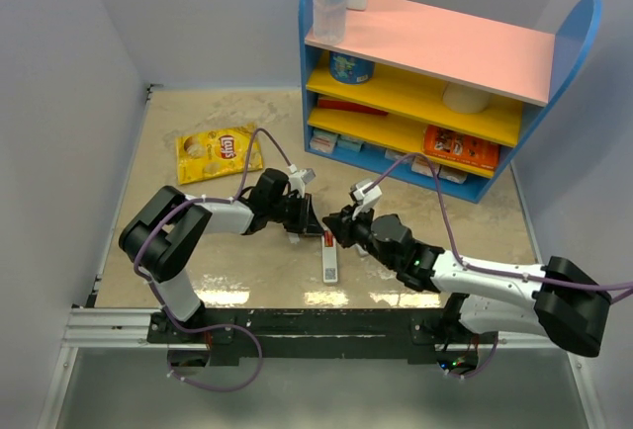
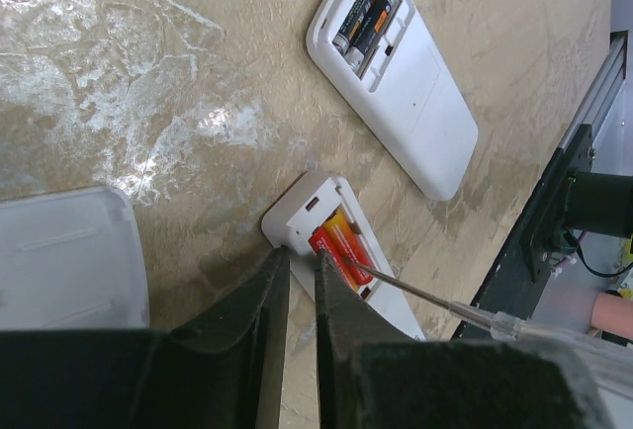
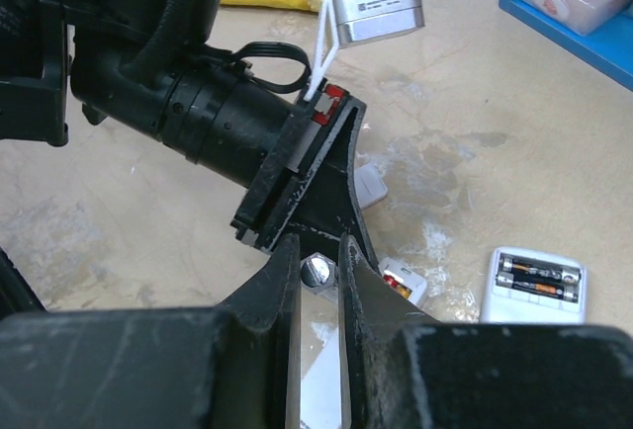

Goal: Unload the batteries from the remote control

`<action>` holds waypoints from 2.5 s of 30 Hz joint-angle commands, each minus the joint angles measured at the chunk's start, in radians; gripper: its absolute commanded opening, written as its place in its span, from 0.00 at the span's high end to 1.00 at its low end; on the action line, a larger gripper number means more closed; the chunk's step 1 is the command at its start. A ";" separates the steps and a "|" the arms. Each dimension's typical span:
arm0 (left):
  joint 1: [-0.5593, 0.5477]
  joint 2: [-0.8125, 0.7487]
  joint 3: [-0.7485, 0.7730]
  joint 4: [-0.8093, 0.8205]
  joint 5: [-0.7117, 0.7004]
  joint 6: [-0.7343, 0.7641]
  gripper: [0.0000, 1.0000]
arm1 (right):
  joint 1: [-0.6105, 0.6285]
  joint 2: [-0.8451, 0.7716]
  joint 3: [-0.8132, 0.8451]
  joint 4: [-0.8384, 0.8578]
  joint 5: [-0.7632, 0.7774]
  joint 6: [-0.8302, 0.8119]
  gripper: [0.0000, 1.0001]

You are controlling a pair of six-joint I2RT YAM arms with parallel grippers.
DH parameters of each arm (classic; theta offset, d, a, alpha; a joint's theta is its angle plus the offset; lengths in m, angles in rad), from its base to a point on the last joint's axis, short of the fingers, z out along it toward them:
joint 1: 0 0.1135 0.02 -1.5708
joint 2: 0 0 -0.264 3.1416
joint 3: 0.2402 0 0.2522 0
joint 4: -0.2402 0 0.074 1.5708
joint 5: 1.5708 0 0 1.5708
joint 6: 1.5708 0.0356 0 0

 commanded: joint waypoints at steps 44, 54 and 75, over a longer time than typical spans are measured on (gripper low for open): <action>-0.054 -0.046 -0.064 -0.016 -0.041 -0.024 0.83 | 0.059 -0.262 -0.222 -0.299 0.248 0.413 1.00; -0.054 -0.106 -0.061 -0.059 -0.066 -0.020 0.75 | 0.059 -0.237 -0.215 -0.299 0.236 0.415 1.00; 0.053 -0.251 -0.016 -0.254 -0.172 0.071 0.73 | 0.059 -0.199 -0.049 -0.299 0.187 0.355 1.00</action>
